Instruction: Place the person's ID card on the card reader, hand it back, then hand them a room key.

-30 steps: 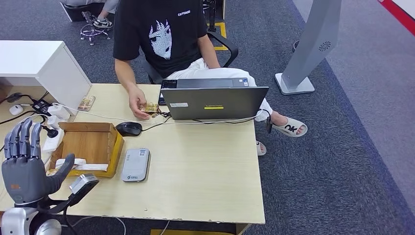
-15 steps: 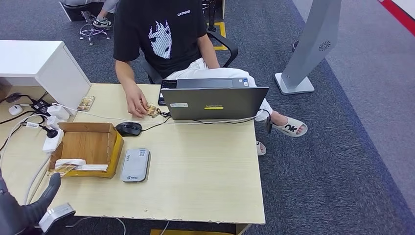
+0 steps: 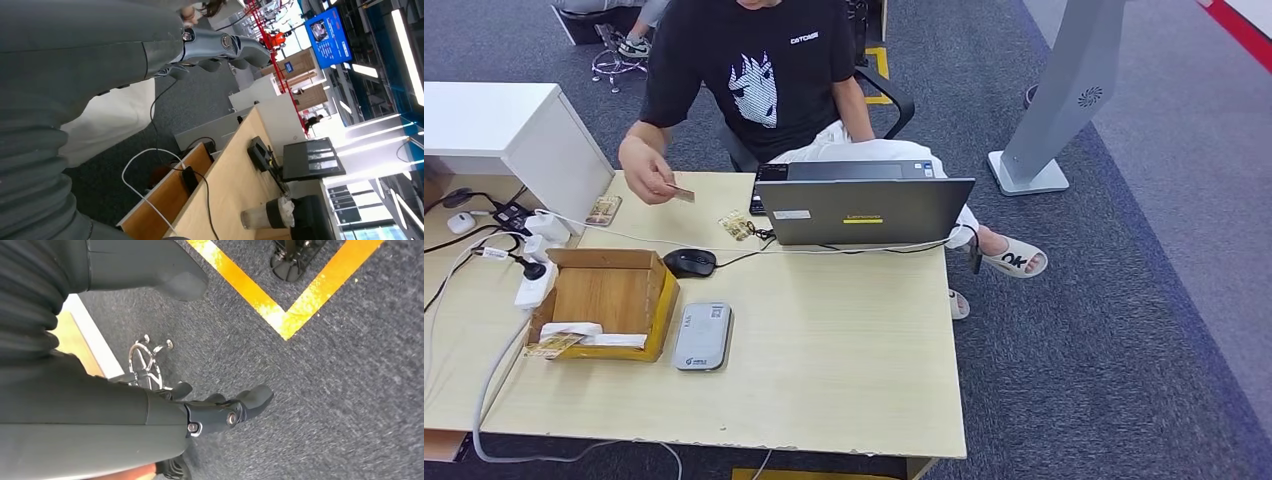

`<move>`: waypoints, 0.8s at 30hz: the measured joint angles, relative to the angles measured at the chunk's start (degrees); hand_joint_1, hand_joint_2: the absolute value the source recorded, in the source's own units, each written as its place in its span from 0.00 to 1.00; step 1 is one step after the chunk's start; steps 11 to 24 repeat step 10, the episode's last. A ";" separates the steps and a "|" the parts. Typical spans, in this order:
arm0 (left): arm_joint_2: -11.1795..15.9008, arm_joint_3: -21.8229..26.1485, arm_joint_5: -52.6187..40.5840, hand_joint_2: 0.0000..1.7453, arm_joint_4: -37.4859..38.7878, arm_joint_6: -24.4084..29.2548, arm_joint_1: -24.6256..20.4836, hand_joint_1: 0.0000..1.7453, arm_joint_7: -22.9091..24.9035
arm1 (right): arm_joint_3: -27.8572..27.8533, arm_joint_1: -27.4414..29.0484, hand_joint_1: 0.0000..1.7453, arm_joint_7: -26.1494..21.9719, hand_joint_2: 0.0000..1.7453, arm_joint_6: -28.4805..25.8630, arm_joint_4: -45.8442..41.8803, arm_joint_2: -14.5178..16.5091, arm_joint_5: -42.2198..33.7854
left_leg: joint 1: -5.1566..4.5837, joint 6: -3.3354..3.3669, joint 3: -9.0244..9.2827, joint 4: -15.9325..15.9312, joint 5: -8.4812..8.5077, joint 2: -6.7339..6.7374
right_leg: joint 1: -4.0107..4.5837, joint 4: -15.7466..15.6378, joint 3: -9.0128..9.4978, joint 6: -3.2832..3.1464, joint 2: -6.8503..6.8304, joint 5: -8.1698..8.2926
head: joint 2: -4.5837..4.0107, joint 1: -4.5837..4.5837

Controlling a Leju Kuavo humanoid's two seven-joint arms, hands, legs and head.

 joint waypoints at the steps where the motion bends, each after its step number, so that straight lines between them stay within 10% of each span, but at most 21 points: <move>1: -0.20 0.49 -0.07 1.00 0.29 0.03 0.00 0.00 0.00 | 0.00 -0.03 0.00 0.00 1.00 0.00 0.01 0.00 0.02 | 0.00 0.00 0.01 0.00 0.00 0.00 | 0.00 0.00 0.04 0.00 0.01 0.00 | 0.00 0.00; 24: -0.97 2.07 1.16 1.00 1.41 0.12 0.05 0.00 1.39 | -0.02 -0.04 0.00 -0.03 1.00 -0.02 0.00 0.00 0.06 | -0.01 0.00 0.03 0.00 0.00 -0.01 | 0.00 0.00 0.10 -0.01 0.00 0.01 | 0.00 0.01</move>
